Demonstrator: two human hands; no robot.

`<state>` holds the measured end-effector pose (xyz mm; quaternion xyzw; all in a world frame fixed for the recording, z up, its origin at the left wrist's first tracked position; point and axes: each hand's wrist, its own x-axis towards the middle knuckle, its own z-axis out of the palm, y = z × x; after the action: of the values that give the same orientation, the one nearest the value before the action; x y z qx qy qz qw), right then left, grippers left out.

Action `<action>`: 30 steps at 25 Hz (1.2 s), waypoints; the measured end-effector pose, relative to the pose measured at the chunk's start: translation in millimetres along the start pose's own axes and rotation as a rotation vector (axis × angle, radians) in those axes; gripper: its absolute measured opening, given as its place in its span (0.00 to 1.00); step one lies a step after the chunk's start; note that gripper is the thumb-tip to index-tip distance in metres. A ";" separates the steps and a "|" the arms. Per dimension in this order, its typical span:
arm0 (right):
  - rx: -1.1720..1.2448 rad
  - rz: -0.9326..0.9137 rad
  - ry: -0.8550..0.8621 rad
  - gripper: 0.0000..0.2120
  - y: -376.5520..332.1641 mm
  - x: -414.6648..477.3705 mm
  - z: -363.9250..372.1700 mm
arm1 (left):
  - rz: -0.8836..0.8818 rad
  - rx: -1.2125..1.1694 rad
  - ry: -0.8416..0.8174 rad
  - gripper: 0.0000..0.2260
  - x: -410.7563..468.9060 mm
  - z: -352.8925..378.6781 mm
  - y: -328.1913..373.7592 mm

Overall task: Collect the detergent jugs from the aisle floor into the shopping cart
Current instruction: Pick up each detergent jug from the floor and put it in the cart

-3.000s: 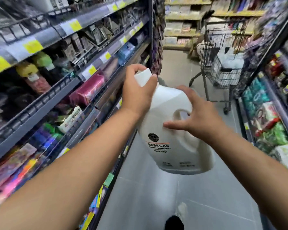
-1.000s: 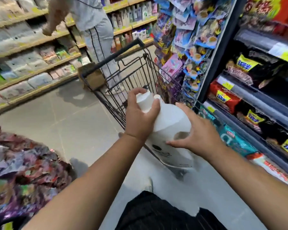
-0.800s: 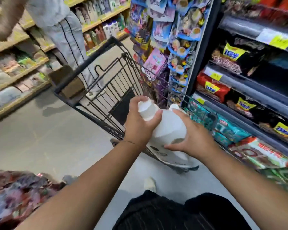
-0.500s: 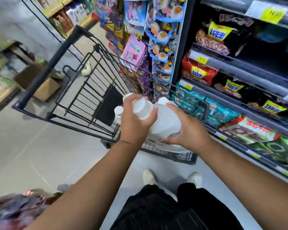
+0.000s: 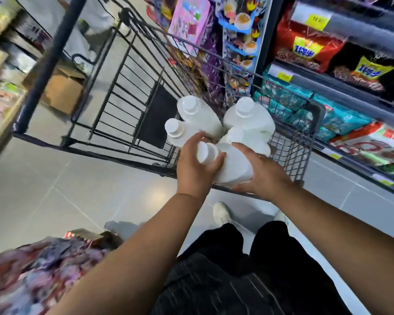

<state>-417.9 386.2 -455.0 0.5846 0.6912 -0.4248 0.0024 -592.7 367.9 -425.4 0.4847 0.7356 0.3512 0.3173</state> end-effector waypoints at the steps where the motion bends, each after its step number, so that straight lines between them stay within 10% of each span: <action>1: 0.011 0.014 -0.003 0.52 5.5 5.4 5.1 | -0.011 -0.002 -0.017 0.25 3.6 4.2 -3.8; 30: 0.252 0.106 0.195 0.40 70.7 22.2 63.0 | -0.046 0.392 -0.507 0.22 40.0 52.4 -68.2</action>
<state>-398.8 363.8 -547.7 0.6542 0.5976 -0.4488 -0.1157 -597.0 396.9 -515.6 0.5919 0.6976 0.0636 0.3987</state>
